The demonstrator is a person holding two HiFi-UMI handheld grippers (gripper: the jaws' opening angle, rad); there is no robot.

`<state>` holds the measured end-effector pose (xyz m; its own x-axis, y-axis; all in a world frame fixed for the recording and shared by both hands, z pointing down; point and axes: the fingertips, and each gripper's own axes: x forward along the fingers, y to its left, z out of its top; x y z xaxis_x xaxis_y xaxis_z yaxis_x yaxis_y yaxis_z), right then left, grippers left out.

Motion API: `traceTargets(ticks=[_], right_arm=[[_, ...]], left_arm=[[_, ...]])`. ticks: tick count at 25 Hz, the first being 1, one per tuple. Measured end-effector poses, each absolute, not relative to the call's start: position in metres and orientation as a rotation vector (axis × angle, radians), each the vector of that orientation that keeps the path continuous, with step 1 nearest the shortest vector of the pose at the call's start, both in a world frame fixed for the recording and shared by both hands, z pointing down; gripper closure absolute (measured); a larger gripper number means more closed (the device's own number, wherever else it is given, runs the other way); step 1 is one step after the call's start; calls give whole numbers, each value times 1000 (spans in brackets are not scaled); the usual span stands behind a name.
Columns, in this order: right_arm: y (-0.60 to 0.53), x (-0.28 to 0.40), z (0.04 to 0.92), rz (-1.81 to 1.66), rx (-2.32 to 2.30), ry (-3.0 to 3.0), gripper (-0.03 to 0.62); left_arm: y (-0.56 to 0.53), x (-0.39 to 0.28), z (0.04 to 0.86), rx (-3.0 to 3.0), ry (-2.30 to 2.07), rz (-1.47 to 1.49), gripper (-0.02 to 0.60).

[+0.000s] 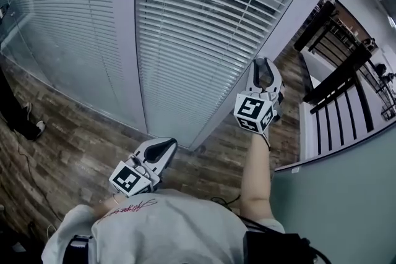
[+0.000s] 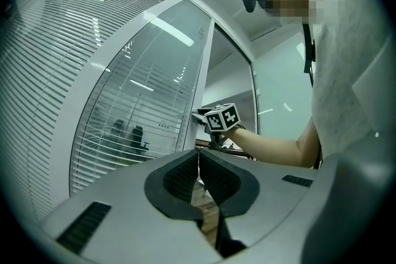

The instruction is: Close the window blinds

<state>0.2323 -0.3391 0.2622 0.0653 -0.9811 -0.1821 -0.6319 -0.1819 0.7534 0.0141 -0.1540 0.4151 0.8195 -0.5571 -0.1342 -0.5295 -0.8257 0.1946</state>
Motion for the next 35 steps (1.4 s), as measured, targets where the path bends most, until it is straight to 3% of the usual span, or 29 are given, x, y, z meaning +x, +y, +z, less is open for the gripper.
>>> traceTargets(ticks=[19, 23, 29, 35], right_arm=[[-344, 229, 275, -1243, 1039, -1078, 462], [-343, 228, 271, -1200, 1239, -1204, 462], [-331, 230, 259, -833, 1896, -1814, 457], [-336, 229, 254, -730, 2184, -1860, 459]], left_arm=[[-136, 41, 417, 2874, -745, -239, 563], [-134, 44, 417, 2865, -737, -256, 563], [-135, 41, 419, 2848, -742, -252, 563], [-139, 38, 420, 2847, -763, -248, 563]])
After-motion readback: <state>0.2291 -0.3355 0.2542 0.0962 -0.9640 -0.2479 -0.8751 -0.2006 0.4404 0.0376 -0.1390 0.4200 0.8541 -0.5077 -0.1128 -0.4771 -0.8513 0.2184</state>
